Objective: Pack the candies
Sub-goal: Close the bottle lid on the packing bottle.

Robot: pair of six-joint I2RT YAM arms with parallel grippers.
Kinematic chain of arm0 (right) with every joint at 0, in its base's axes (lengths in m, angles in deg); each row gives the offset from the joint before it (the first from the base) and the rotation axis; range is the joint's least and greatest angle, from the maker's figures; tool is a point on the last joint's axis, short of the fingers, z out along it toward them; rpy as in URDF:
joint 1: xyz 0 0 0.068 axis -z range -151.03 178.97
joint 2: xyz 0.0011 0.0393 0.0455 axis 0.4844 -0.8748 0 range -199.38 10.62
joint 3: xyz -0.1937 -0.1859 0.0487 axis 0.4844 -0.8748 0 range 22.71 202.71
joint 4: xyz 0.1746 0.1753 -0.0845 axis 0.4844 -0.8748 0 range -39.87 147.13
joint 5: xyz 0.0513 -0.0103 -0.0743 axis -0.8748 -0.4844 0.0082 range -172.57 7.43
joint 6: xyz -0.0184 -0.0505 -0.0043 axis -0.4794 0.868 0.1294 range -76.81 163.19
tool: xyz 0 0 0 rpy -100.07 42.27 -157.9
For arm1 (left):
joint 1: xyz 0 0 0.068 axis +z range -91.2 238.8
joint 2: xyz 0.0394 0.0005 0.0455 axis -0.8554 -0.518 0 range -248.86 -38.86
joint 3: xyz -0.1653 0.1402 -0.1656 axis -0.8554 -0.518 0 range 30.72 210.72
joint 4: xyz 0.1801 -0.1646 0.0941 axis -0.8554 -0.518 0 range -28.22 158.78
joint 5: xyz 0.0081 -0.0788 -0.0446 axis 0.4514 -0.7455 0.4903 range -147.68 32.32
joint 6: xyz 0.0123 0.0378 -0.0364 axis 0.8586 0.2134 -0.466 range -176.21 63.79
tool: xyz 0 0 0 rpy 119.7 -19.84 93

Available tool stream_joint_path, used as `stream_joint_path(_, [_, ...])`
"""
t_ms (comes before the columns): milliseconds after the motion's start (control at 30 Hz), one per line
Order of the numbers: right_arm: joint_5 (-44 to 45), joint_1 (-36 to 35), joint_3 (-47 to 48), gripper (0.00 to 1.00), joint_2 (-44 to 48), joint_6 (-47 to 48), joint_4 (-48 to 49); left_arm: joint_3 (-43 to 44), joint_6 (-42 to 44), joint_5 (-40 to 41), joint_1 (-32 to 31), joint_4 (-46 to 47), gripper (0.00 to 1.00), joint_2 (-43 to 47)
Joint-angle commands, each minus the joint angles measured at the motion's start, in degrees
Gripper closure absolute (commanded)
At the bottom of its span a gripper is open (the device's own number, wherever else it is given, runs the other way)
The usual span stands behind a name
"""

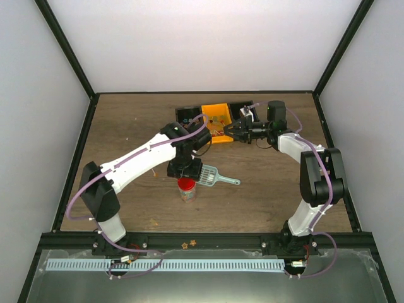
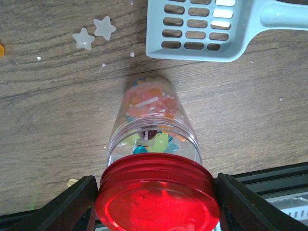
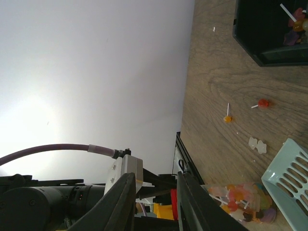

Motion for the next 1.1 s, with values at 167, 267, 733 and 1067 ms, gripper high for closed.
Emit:
stream_joint_path(167, [-0.1, -0.1, 0.3, 0.75, 2.4, 1.0, -1.5, -0.5, 0.9, 1.2, -0.4, -0.7, 0.43, 0.2])
stream_joint_path(267, [-0.1, -0.1, 0.1, 0.75, 2.4, 1.1, -1.5, -0.8, 0.8, 1.2, -0.5, -0.7, 0.43, 0.2])
stream_joint_path(733, [-0.3, -0.1, -0.3, 0.75, 2.3, 1.0, -1.4, 0.1, 1.4, 0.5, -1.2, -0.6, 0.43, -1.5])
stream_joint_path(1067, [-0.6, -0.1, -0.3, 0.75, 1.8, 1.2, -1.1, 1.0, 1.5, 0.3, -1.6, -0.6, 0.42, -2.5])
